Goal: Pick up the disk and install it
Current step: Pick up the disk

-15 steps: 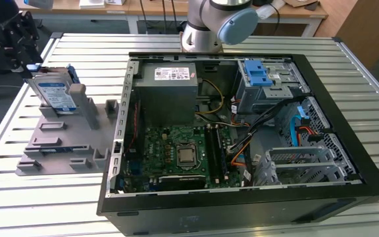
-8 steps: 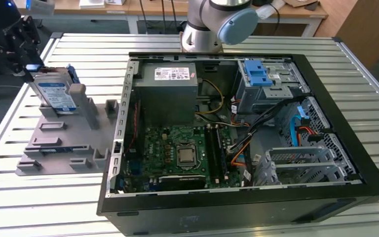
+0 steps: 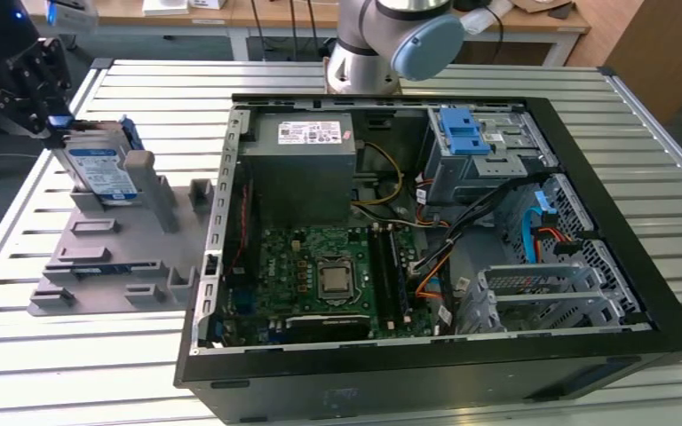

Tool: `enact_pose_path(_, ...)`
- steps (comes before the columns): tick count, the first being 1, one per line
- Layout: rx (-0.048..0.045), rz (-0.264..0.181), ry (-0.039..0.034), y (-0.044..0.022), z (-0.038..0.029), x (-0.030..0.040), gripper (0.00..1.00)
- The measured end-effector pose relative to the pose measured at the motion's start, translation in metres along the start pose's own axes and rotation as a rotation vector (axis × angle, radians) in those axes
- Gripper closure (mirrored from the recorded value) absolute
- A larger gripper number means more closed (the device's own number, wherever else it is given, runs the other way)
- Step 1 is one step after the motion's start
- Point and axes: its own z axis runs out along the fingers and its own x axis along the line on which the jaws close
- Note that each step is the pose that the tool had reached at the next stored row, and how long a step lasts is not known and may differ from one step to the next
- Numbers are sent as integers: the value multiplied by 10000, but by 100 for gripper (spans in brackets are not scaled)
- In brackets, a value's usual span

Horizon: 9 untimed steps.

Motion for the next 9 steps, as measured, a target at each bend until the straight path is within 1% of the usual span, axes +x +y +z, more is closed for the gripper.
enact_pose_path(3, 0, -2, -1, 12, 21, 0, 56)
enact_pose_path(9, -7, -2, 1, 15, 72, -4, 56)
